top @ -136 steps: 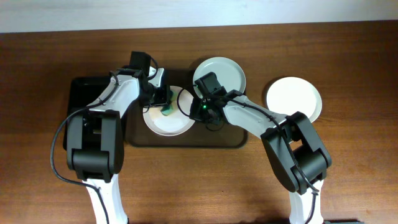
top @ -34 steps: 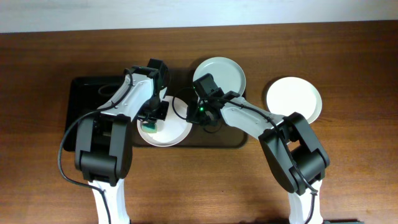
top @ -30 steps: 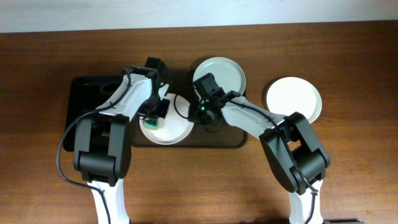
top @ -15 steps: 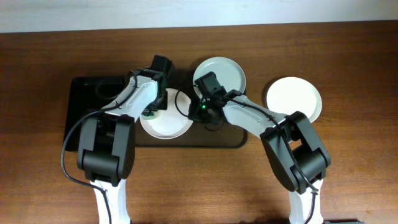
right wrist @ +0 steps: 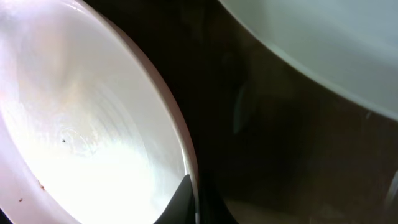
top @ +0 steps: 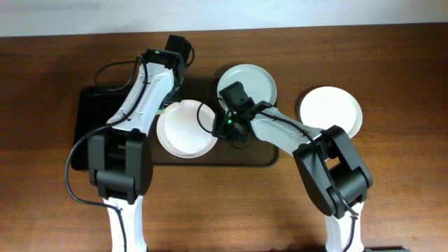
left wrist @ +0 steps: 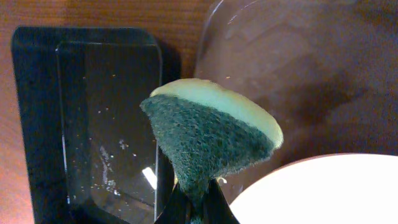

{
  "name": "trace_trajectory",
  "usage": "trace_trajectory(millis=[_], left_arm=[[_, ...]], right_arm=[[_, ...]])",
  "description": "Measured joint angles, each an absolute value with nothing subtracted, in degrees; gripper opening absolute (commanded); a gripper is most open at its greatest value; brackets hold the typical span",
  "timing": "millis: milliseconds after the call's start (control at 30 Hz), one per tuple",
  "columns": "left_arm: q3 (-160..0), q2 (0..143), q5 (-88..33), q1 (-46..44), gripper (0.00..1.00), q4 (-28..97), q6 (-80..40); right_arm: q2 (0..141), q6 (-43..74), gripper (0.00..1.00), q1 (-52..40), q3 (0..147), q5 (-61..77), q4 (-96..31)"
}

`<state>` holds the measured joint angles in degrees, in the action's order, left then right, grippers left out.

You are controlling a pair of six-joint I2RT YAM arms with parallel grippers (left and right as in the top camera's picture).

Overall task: Clean dirty plates on tray and stack at the side
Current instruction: 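Carry the scrubbed plate with the right gripper onto the plate at right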

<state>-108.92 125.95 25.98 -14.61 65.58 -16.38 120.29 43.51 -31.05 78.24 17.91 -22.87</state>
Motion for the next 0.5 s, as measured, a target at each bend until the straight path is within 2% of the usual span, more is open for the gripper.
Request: trace_trajectory(millis=[67, 133, 233, 400, 500], left_arm=[[-109.43, 125.95, 21.32, -14.61, 0.01, 66.5, -16.43], [-109.43, 125.97, 18.9, -14.61, 0.06, 66.59, -16.56], [-109.43, 125.97, 16.86, -14.61, 0.06, 66.61, -16.78], [-109.49, 125.97, 16.25, -14.61, 0.06, 66.43, -16.8], [-109.49, 125.97, 16.21, -14.61, 0.06, 66.19, -16.8]], right_arm=[[120.29, 42.39, 0.04, -30.48, 78.24, 19.22, -22.92], [119.61, 38.89, 0.04, -29.08, 78.19, 20.14, -23.83], [110.02, 33.93, 0.04, -28.47, 78.0, 16.95, -29.52], [87.48, 31.81, 0.04, -28.51, 78.11, -8.34, -43.57], [86.15, 31.44, 0.04, -28.51, 78.11, -18.06, -46.96]])
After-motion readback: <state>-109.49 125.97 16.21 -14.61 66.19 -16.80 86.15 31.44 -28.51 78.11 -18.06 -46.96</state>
